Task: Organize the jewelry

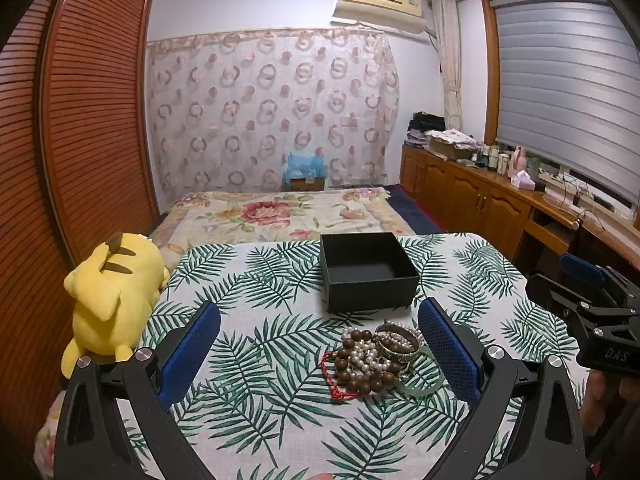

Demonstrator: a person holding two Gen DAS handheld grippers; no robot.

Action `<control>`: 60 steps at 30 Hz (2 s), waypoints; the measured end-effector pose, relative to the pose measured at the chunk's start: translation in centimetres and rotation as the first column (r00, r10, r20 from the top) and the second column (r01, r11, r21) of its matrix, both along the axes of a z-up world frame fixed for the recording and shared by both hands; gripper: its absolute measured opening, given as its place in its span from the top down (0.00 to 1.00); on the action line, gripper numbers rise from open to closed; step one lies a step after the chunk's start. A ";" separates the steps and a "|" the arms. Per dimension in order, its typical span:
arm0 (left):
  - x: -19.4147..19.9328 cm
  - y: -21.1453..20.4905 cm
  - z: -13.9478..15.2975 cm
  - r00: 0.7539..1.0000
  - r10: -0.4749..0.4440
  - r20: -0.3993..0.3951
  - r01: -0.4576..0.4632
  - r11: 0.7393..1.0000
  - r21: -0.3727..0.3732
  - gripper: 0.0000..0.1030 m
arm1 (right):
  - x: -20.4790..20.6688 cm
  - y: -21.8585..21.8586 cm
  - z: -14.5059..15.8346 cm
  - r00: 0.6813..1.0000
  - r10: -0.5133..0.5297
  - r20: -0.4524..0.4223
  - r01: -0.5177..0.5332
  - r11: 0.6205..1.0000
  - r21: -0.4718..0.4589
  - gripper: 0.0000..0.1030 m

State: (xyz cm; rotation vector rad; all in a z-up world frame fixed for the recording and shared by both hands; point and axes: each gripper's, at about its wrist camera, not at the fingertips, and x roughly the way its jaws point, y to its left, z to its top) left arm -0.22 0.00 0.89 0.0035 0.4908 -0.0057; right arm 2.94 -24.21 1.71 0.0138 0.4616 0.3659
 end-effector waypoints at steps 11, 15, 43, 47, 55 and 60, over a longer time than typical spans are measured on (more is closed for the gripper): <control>-0.2 0.4 0.5 1.000 0.000 0.003 0.000 1.000 -0.002 0.07 | -0.1 0.0 0.1 1.000 0.001 0.001 -0.001 1.000 -0.001 0.02; -0.3 0.4 0.5 1.000 0.000 0.003 0.000 1.000 -0.004 0.07 | -0.1 0.0 0.2 1.000 0.000 0.002 0.000 1.000 -0.001 0.02; 0.7 0.3 -0.8 0.998 -0.013 -0.057 0.011 1.000 -0.026 0.07 | -0.2 1.6 0.2 1.000 0.004 -0.019 -0.004 1.000 -0.004 0.02; 1.7 0.8 -1.8 0.995 -0.026 -0.100 0.023 0.999 -0.030 0.07 | 0.7 1.3 -1.0 0.999 0.027 -0.024 -0.028 1.000 -0.012 0.02; 2.9 2.4 -4.6 0.983 -0.029 -0.181 0.025 0.999 -0.028 0.07 | 2.0 2.8 -2.7 0.993 0.111 -0.030 -0.114 0.990 -0.087 0.12; 3.3 2.9 -5.9 0.975 -0.038 -0.218 0.037 0.999 -0.012 0.07 | 4.2 4.2 -4.9 0.977 0.180 -0.112 -0.194 0.973 -0.127 0.32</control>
